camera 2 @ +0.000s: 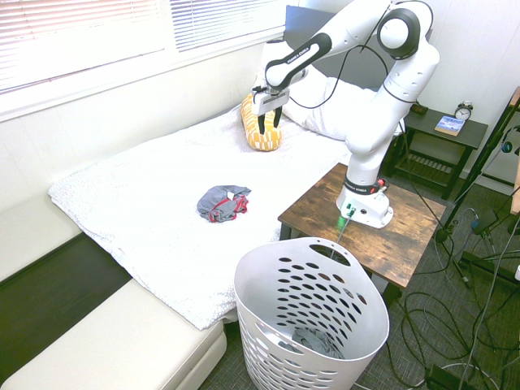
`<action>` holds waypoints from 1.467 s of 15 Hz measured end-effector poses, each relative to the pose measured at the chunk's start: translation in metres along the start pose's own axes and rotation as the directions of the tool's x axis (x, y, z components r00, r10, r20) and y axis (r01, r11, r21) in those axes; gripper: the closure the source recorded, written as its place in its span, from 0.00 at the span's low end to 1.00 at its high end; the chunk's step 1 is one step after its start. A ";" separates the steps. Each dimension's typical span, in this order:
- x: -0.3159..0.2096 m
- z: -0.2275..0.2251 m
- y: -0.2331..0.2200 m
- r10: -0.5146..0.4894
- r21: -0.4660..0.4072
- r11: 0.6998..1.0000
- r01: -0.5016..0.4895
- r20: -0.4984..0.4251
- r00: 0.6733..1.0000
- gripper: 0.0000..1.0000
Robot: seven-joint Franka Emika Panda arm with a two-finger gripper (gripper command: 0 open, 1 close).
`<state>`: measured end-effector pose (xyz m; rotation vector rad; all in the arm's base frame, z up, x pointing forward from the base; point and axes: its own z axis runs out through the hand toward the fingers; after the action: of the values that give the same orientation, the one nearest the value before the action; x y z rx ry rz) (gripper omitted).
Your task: Put my clothes in the laundry bag
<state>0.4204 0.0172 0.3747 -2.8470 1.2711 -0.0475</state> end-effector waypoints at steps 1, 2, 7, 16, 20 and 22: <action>0.000 0.000 0.000 -0.001 -0.001 1.000 0.001 0.000 1.000 0.00; 0.000 0.001 -0.001 -0.004 -0.002 1.000 0.004 -0.002 1.000 0.00; -0.002 0.010 -0.033 -0.042 0.028 0.999 0.042 -0.025 0.999 0.00; -0.018 0.180 -0.134 -0.185 0.072 0.980 0.186 -0.013 0.983 0.00; -0.028 0.275 -0.159 -0.240 0.058 0.970 0.238 0.029 0.970 0.00; -0.022 0.331 -0.148 -0.270 0.046 0.962 0.268 0.050 0.962 0.00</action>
<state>0.5286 0.1354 0.0482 -2.9429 0.8558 0.0022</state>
